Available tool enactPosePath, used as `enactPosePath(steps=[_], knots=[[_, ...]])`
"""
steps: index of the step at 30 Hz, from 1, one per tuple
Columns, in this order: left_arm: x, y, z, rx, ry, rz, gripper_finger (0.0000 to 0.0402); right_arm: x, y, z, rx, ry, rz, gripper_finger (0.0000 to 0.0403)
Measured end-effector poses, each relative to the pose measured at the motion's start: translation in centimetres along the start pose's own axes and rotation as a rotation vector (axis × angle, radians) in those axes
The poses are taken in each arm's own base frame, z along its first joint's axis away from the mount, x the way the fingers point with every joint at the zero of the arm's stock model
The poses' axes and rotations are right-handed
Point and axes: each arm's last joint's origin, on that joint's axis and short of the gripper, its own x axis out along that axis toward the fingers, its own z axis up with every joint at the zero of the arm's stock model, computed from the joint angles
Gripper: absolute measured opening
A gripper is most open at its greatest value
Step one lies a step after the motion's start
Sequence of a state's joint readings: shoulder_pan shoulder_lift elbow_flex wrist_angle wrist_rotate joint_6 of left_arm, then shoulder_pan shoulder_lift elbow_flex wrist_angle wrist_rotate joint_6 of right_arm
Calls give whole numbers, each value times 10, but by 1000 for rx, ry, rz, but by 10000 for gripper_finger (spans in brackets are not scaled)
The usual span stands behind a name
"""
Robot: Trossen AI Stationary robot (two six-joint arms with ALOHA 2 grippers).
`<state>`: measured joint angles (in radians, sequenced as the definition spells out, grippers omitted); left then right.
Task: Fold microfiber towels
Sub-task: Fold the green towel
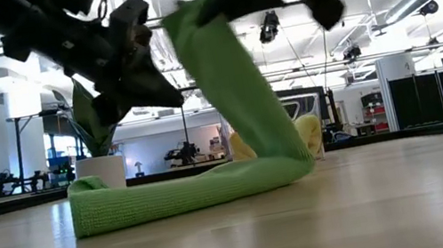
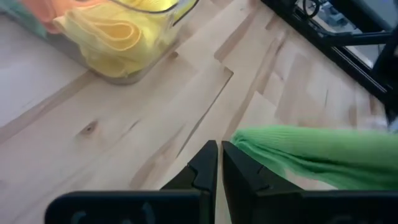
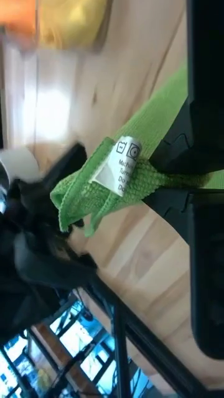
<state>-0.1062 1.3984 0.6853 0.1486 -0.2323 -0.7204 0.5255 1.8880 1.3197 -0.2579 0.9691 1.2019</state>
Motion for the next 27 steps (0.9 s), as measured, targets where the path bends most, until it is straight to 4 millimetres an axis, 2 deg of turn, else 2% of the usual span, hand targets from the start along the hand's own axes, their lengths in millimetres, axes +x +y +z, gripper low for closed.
enactPosePath(steps=[5, 9, 16, 27], knots=[[-13, 5, -2, -3, -1, -34, 6, 13, 30, -17, -41, 6, 24, 18], [-22, 8, -4, 15, 1, -55, 6, 21, 42, -31, -63, 39, 41, 18], [-30, 13, -7, 19, -11, -69, 6, 31, 48, -47, -60, 81, 50, 17], [-29, 15, -9, 17, -13, -85, 6, 40, 46, -47, -81, 168, 73, 17]])
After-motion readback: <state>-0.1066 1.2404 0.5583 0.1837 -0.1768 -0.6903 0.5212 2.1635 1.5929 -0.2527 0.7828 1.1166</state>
